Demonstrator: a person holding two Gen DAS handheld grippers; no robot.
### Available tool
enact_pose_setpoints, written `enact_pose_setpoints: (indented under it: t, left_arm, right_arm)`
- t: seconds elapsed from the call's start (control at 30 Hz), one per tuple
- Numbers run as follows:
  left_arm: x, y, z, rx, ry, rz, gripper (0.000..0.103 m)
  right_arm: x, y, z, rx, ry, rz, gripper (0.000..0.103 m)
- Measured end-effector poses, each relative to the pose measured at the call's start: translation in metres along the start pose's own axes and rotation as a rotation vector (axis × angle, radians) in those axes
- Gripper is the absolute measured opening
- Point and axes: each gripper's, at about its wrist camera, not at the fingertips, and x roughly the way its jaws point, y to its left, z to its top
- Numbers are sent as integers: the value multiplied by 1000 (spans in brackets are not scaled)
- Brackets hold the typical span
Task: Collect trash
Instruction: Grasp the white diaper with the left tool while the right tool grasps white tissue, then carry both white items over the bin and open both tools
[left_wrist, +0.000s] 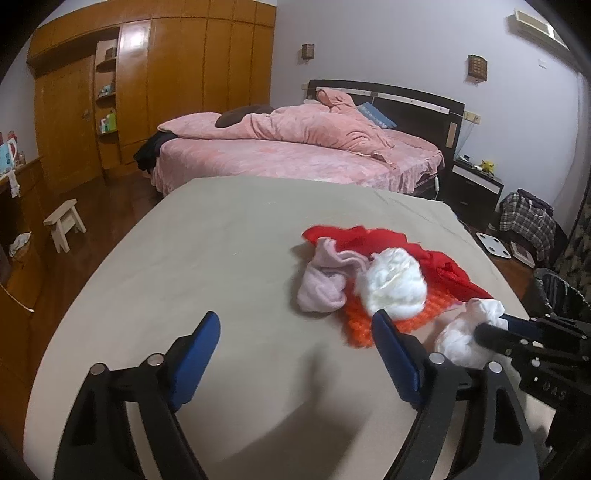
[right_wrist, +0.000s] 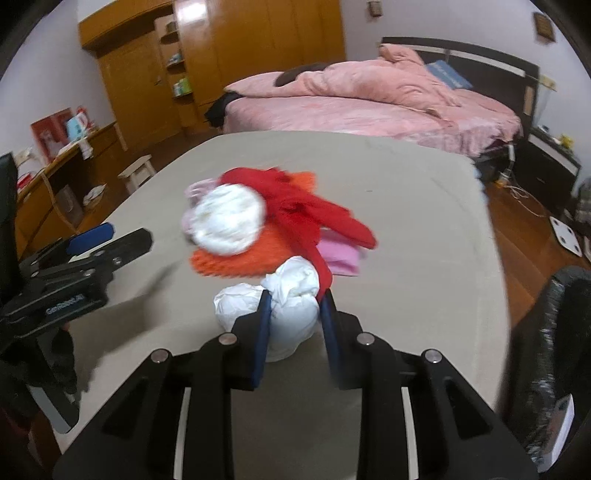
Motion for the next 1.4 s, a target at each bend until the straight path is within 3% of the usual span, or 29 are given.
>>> enact_pose_setpoints:
  t: [0.37, 0.43, 0.53, 0.7, 0.77, 0.87, 1.03, 1.3, 1.4]
  left_arm:
    - [29, -48, 22, 51, -10, -84, 80]
    - [39, -54, 25, 57, 11, -102, 71]
    - [55, -59, 27, 61, 64, -148, 47]
    - [57, -62, 27, 68, 57, -161, 34]
    - [54, -61, 26, 60, 46, -163, 32]
    - [47, -60, 26, 55, 27, -163, 31]
    - [26, -54, 23, 47, -12, -159, 31]
    - [6, -40, 11, 45, -19, -131, 31]
    - [7, -35, 5, 36, -6, -121, 31]
  right_arm:
    - [1, -29, 0, 36, -11, -54, 26]
    - [2, -31, 0, 35, -9, -58, 26]
    - [3, -31, 0, 41, -6, -57, 27]
    - [4, -34, 0, 48, -9, -61, 38]
    - [0, -33, -1, 48, -25, -70, 53]
    - [-8, -33, -1, 49, -53, -80, 68]
    - [-14, -31, -5, 43, -62, -98, 77]
    - [-3, -19, -7, 30, -16, -94, 79]
    - [6, -13, -6, 21, 10, -80, 69]
